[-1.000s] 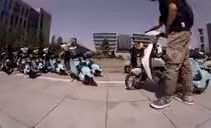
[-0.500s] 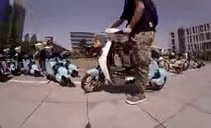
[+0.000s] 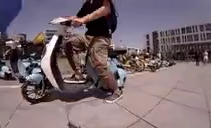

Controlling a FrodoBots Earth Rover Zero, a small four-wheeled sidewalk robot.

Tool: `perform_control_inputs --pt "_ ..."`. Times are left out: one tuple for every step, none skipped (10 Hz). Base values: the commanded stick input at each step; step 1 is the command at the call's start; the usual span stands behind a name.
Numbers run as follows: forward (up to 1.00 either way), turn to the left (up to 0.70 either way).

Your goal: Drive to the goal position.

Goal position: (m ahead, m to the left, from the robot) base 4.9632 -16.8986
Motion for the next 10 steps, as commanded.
perform_control_inputs --pt "0.0 -1.0" --pt "0.0 -1.0" --pt "0.0 -1.0" --pt "0.0 -1.0" --pt "0.0 -1.0" --pt "0.0 -1.0" --pt "0.0 -1.0" --pt "0.0 -1.0" --pt "0.0 -1.0" --pt "0.0 -1.0"
